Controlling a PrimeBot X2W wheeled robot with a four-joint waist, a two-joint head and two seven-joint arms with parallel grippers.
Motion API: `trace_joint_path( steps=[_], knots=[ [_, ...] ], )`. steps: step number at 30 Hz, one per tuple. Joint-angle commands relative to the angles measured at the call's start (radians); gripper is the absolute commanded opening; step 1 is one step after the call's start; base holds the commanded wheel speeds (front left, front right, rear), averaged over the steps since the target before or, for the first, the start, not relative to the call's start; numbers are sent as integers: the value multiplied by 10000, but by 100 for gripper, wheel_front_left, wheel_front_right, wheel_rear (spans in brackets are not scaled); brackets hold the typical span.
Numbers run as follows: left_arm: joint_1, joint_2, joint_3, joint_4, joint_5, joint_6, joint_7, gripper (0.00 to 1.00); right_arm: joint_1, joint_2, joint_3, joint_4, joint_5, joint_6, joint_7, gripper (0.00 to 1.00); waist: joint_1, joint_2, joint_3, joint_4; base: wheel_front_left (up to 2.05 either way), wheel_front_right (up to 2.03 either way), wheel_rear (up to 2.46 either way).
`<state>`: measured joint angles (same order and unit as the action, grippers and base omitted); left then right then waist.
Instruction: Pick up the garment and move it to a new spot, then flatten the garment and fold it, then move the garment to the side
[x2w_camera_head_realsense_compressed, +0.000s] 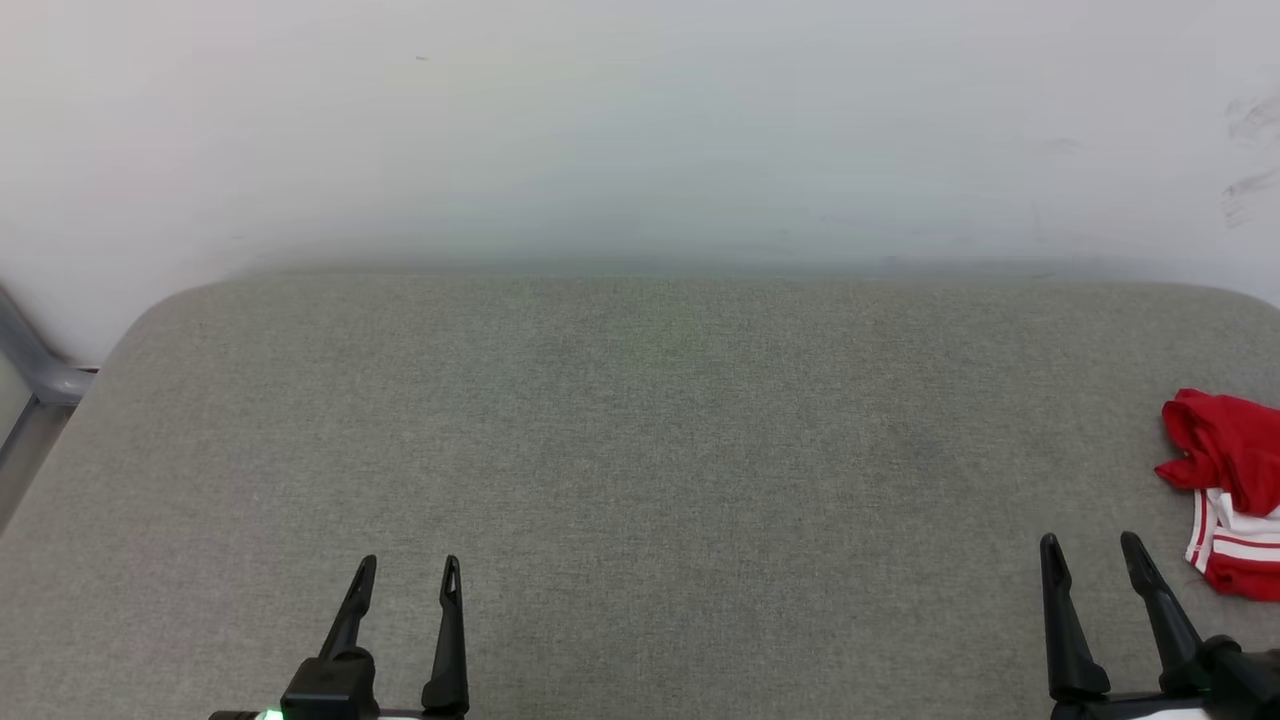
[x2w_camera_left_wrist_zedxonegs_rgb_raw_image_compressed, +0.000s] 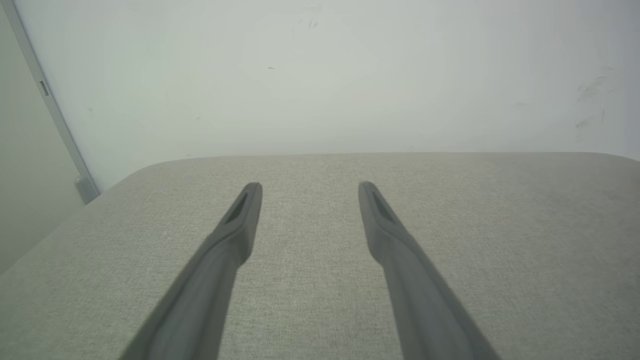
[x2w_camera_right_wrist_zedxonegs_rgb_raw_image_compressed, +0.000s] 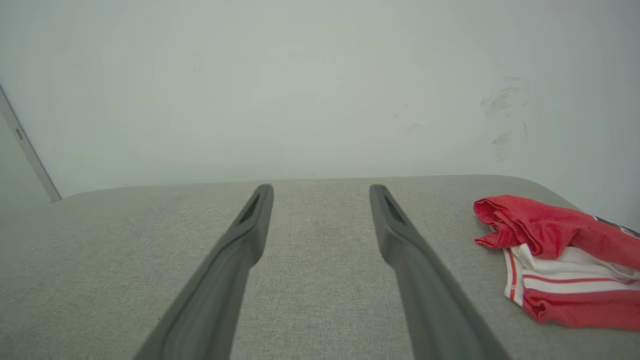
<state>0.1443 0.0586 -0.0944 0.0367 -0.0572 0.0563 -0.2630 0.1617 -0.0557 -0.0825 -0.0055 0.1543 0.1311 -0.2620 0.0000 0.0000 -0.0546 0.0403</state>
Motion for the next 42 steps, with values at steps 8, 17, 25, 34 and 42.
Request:
trace_joint_path(
  steps=[8, 17, 25, 34, 42],
  knots=[
    [1, -4, -62, -32, 40, -114, -22, 100, 276, 72, 10, -151, -23, -9, 123, 100, 0, 0, 38, 53, 0, 0, 0],
    [3, -19, -8, 100, 10, -99, 4, 0, 229, 31, 27, -30, -33, 0, 130, 0, 0, 0, 52, 76, 0, 0, 0],
    [-33, 2, 52, 368, -1074, -197, 197, 0, 71, 11, 65, 316, 960, 0, 330, 0, 1, 0, 74, 58, 0, 0, 0],
    [-376, 84, 206, 618, -2979, -409, 567, 0, -302, -51, 90, 597, 2728, -1, 702, 0, 1, 0, 111, 24, 0, 0, 0],
    [-649, 134, 331, 818, -4490, -586, 863, 0, -586, -87, 103, 812, 4136, -1, 1005, 0, 1, 0, 144, -7, 0, 0, 0]
  ],
)
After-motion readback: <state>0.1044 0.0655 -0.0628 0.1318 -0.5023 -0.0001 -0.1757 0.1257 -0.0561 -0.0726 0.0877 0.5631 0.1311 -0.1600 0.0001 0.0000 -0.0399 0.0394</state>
